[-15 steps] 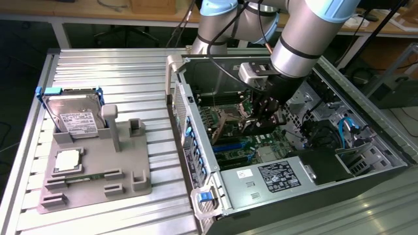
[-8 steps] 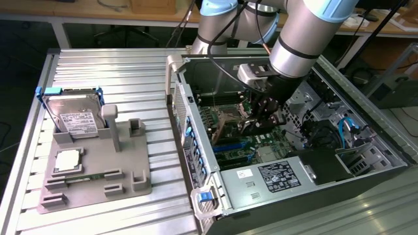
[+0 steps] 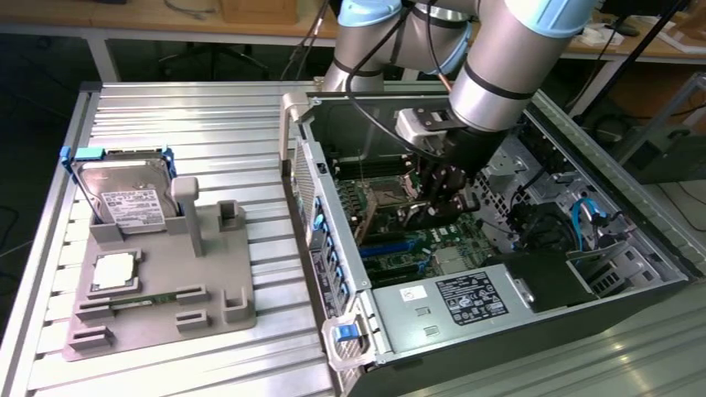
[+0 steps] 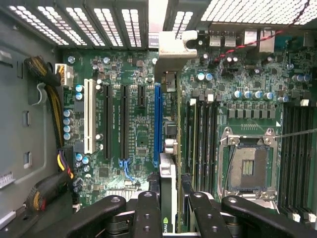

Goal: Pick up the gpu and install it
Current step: 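Insert the gpu into the slot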

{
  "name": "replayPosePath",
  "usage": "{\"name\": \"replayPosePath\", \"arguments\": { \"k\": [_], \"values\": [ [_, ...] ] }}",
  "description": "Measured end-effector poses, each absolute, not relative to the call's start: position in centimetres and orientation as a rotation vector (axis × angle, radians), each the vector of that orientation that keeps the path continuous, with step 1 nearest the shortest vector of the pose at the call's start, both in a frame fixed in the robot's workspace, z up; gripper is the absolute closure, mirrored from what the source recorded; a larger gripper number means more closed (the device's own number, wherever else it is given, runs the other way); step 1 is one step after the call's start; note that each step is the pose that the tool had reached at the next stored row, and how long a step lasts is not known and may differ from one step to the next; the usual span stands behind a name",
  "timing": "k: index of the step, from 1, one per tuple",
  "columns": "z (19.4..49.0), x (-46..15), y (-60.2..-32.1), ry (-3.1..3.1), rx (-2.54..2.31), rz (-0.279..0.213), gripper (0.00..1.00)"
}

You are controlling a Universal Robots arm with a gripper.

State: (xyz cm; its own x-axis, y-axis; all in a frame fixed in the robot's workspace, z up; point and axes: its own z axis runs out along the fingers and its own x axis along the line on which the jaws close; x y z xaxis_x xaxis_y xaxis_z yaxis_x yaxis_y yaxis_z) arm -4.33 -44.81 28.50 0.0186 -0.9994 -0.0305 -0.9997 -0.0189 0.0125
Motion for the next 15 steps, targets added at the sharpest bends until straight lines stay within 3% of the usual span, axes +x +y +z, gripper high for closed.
{"name": "replayPosePath", "arguments": {
  "k": [15],
  "values": [
    [28.5, -6.9, -44.8, 2.189, -2.23, 0.041, 0.73]
  ]
}}
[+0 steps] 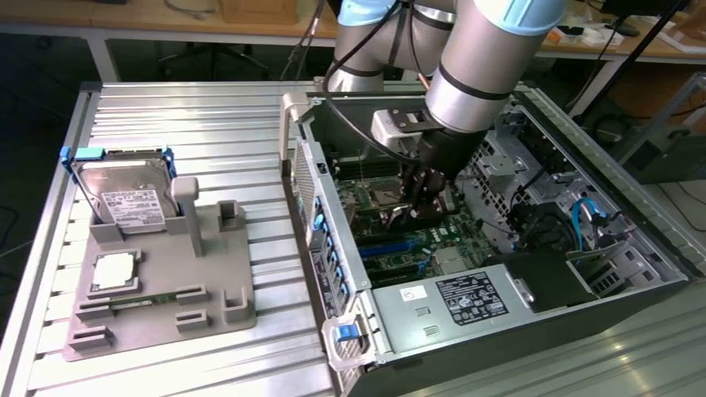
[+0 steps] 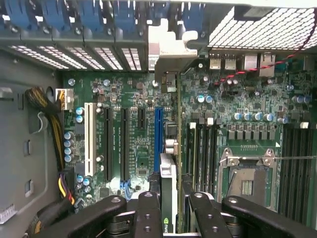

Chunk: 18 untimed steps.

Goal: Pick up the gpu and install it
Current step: 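Insert the gpu into the slot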

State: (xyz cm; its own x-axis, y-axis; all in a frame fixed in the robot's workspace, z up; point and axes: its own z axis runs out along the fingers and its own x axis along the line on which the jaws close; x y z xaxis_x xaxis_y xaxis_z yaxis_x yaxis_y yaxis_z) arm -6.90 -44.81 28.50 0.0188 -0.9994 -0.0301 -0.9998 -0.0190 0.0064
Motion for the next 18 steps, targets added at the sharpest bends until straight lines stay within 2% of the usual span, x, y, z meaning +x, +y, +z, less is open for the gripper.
{"name": "replayPosePath", "arguments": {
  "k": [18],
  "values": [
    [28.51, -7.65, -45.03, 2.188, -2.23, 0.04, 0.73]
  ]
}}
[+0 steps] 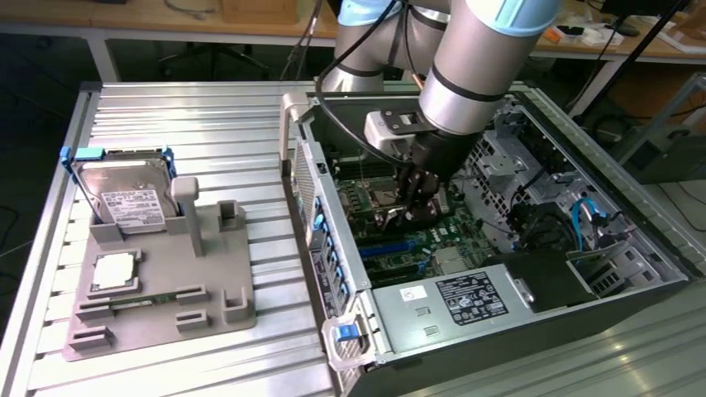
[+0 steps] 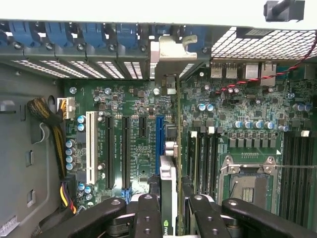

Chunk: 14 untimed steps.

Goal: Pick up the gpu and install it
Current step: 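Insert the gpu into the slot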

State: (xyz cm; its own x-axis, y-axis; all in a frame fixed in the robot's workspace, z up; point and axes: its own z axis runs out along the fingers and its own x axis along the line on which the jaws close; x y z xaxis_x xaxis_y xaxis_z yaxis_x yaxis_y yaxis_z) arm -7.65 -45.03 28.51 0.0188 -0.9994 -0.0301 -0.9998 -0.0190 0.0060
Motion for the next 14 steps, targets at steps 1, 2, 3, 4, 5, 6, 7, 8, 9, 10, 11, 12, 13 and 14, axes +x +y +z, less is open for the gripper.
{"name": "replayPosePath", "arguments": {
  "k": [1, 2, 3, 4, 5, 6, 7, 8, 9, 10, 11, 12, 13, 14],
  "values": [
    [28.51, -7.61, -45.04, 2.188, -2.23, 0.04, 0.73],
    [28.5, -7.58, -45.07, 2.188, -2.23, 0.04, 0.73],
    [28.5, -7.56, -45.11, 2.188, -2.23, 0.04, 0.73],
    [28.51, -7.55, -45.15, 2.188, -2.23, 0.04, 0.73],
    [28.5, -7.54, -45.2, 2.188, -2.23, 0.04, 0.73],
    [28.5, -7.54, -45.3, 2.188, -2.23, 0.04, 0.73],
    [28.5, -7.54, -45.4, 2.188, -2.23, 0.04, 0.73],
    [28.5, -7.54, -45.41, 2.188, -2.23, 0.04, 0.73],
    [28.5, -7.55, -45.41, 2.188, -2.23, 0.04, 0.73],
    [28.5, -7.58, -45.41, 2.188, -2.23, 0.04, 0.73],
    [28.5, -7.66, -45.42, 2.188, -2.23, 0.04, 0.73],
    [28.5, -7.74, -45.42, 2.188, -2.23, 0.04, 0.73],
    [28.5, -7.84, -45.42, 2.188, -2.23, 0.04, 0.73],
    [28.5, -7.93, -45.42, 2.188, -2.23, 0.04, 0.73]
  ]
}}
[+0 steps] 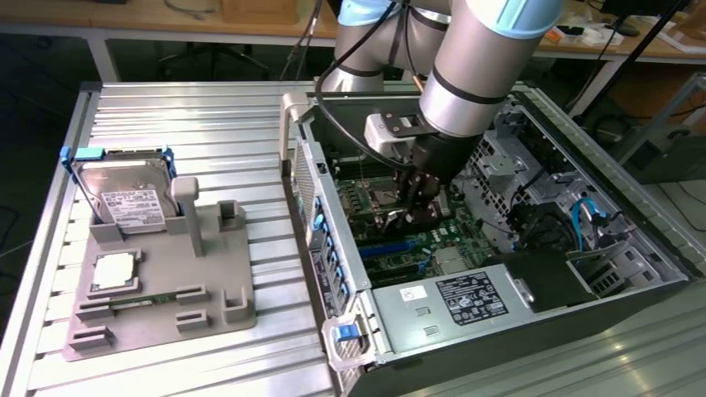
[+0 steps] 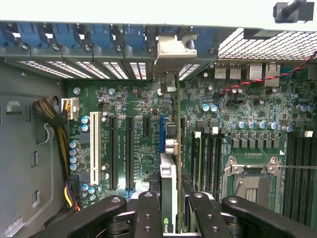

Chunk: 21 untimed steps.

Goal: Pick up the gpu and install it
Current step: 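Insert the gpu into the slot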

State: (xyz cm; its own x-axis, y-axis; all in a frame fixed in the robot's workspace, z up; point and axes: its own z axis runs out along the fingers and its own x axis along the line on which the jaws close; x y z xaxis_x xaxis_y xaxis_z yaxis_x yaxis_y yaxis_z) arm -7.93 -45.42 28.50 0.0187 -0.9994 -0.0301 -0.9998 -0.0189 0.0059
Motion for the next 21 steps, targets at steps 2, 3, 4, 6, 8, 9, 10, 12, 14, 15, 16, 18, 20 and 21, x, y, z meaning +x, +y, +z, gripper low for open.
{"name": "replayPosePath", "arguments": {
  "k": [2, 3, 4, 6, 8, 9, 10, 12, 14, 15, 16, 18, 20, 21],
  "values": [
    [28.5, -8.06, -45.41, 2.188, -2.23, 0.04, 0.73],
    [28.5, -8.1, -45.41, 2.188, -2.23, 0.04, 0.73],
    [28.5, -8.15, -45.42, 2.188, -2.23, 0.04, 0.73],
    [28.5, -8.22, -45.42, 2.188, -2.23, 0.04, 0.73],
    [28.51, -8.24, -45.47, 2.188, -2.23, 0.04, 0.73],
    [28.51, -8.23, -45.51, 2.189, -2.23, 0.04, 0.73],
    [28.51, -8.21, -45.54, 2.188, -2.23, 0.04, 0.73],
    [28.5, -8.13, -45.6, 2.189, -2.23, 0.04, 0.73],
    [28.5, -8.11, -45.6, 2.189, -2.23, 0.04, 0.73],
    [28.5, -8.11, -45.6, 2.189, -2.23, 0.04, 0.73],
    [28.5, -8.11, -45.61, 2.189, -2.23, 0.04, 0.73],
    [28.5, -8.12, -45.61, 2.189, -2.23, 0.04, 0.73],
    [28.5, -8.18, -45.61, 2.189, -2.229, 0.04, 0.73],
    [28.5, -8.23, -45.61, 2.19, -2.229, 0.04, 0.73]
  ]
}}
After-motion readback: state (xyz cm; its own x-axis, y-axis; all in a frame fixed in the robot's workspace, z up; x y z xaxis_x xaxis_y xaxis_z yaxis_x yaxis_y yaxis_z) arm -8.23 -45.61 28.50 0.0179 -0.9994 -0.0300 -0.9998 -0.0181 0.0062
